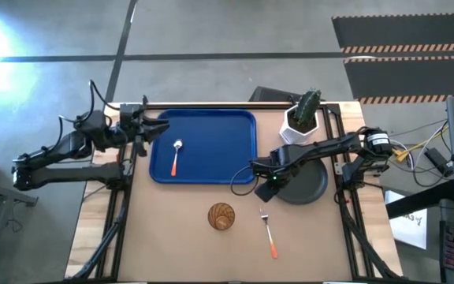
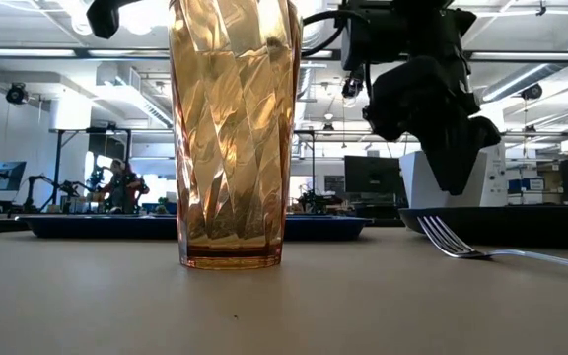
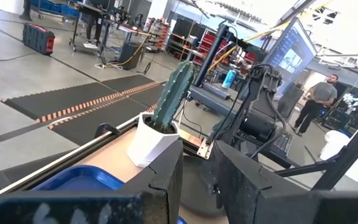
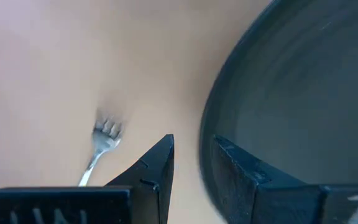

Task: Pick and place plate/cup/fork/spoon on tray
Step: Put the black plate on the blue tray

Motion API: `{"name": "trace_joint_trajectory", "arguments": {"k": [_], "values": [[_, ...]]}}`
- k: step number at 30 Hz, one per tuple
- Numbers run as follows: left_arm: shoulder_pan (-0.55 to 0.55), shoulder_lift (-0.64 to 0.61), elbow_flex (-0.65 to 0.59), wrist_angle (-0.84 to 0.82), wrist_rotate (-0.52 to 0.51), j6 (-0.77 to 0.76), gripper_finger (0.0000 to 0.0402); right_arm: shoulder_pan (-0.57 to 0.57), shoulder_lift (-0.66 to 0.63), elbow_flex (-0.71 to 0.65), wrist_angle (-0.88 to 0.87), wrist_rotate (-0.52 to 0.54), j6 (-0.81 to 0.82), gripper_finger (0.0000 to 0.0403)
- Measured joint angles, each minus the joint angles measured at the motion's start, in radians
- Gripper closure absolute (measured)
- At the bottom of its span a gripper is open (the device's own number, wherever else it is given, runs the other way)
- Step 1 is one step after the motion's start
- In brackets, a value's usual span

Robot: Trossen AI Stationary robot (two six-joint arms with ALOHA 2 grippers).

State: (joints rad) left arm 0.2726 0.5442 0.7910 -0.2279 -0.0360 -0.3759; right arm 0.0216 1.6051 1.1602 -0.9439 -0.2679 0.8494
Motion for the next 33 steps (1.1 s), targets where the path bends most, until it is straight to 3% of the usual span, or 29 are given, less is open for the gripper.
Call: {"name": "trace_joint_trajectory", "arguments": {"k": [10, 18, 24, 33], "values": [[0.0, -0.002, 0.0, 0.0, 0.0, 0.018, 0.0327, 0.0, 0.008, 0.0, 0.019, -0.02, 0.006, 0.0329], [0.0, -0.004, 0.0, 0.001, 0.0, 0.018, 0.0327, -0.002, 0.008, -0.014, 0.016, -0.015, -0.012, 0.0261], [-0.001, -0.003, 0.0, 0.002, -0.001, 0.017, 0.0327, 0.0, 0.009, -0.016, 0.021, 0.053, -0.016, 0.0207], [0.0, -0.012, 0.0, 0.002, -0.001, 0.017, 0.0327, 0.0, 0.056, -0.018, 0.07, 0.07, -0.023, 0.0188]]}}
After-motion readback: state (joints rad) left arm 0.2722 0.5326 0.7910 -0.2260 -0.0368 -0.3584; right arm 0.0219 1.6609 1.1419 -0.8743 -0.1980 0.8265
